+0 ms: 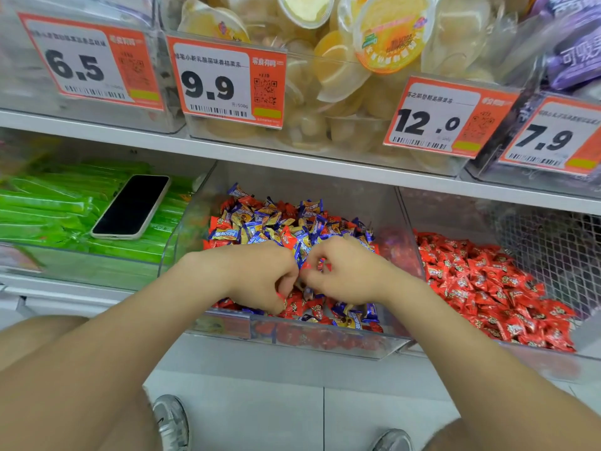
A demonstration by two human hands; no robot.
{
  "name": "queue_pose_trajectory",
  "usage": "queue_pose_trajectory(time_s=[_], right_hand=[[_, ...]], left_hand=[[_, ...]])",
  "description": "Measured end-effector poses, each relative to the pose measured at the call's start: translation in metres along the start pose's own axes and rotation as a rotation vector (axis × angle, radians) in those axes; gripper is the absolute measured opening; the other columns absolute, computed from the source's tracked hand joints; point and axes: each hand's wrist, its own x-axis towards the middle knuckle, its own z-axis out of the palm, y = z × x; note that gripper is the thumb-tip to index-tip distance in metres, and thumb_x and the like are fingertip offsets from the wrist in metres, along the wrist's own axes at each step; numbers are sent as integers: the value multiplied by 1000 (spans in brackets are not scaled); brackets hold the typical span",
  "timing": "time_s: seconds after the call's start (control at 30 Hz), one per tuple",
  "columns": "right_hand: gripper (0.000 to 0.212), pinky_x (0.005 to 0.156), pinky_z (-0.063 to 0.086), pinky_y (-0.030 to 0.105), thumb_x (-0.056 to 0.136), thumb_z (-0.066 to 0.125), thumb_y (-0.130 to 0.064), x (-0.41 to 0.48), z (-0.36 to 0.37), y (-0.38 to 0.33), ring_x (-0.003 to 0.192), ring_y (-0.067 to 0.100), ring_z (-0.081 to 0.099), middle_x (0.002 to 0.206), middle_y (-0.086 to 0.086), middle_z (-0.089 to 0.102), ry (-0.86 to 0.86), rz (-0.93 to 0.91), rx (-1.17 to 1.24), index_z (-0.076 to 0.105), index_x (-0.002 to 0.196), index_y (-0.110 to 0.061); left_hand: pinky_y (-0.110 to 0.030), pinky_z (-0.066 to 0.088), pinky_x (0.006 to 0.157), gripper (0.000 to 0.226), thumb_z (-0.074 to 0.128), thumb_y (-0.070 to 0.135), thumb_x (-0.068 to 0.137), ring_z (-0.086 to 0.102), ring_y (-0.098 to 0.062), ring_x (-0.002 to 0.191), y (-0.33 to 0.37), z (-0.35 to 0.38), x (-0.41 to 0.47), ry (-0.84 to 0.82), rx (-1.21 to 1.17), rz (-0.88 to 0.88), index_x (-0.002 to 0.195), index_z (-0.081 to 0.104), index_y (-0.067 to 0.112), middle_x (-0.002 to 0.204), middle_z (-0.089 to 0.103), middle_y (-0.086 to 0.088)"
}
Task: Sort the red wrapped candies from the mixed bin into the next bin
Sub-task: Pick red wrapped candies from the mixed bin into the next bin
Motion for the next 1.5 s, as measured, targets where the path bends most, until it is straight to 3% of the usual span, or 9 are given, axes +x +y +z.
queue_pose_trajectory(time_s=[0.13,0.27,0.4,0.6,0.8,0.93,1.13,1.37,1.5], right_hand=[[28,60,53,35,98,51,-24,-8,-15,8,53,8,58,73,9,73,32,95,83,59,92,2],[21,53,51,26,93,50,-12,-14,-15,11,53,14,59,67,-1,73,-26,93,128,66,104,-19],[22,62,58,37,88,55,-23,-13,-2,19,56,17,53,60,2,63,-60,108,-46,71,75,-14],[16,67,61,39,79,76,-35,-9,20,16,83,21,66,81,-2,72,-133,192,-228,75,79,-19],[6,72,63,41,73,82,-25,-7,23,13,69,14,64,63,-12,66,-164,154,-136,81,78,-21],[6,64,58,31,71,85,-19,-9,13,11,58,5,61,55,-14,66,-169,126,-40,81,71,-23],[19,54,43,21,81,78,-33,-21,-18,16,55,6,55,67,-6,66,-20,193,130,71,72,-19],[24,60,37,35,99,54,-26,-30,-13,9,62,13,39,69,-5,45,-17,173,253,47,77,-17],[25,60,43,34,92,61,-20,-31,-16,7,58,7,55,64,1,53,87,177,321,49,78,-4]], left_hand=[[-38,42,64,13,63,20,93,52,-20,78,1,0,-3,72,-5,-7,101,52,22,86,57,-1],[-40,49,71,24,46,12,98,56,-13,73,9,2,1,38,-74,46,105,61,29,83,62,3],[-34,54,75,14,57,21,92,61,-10,77,14,12,6,70,-31,92,86,69,24,77,65,9],[-34,49,69,34,81,39,85,56,-14,93,14,17,15,54,227,51,118,75,36,97,46,15],[-30,38,57,40,90,34,75,57,-16,90,11,12,20,33,292,36,112,76,37,95,37,15],[-31,35,55,56,84,44,78,55,-20,90,11,13,21,19,378,61,131,65,45,108,33,8],[-30,31,53,39,80,44,83,50,-16,84,11,15,19,13,380,61,121,73,38,110,34,7],[-40,51,74,41,69,42,91,49,-21,93,13,20,24,-36,413,45,129,68,27,121,36,-2],[-39,45,73,29,66,43,93,51,-26,96,13,20,26,-53,424,65,117,68,27,114,32,-1]])
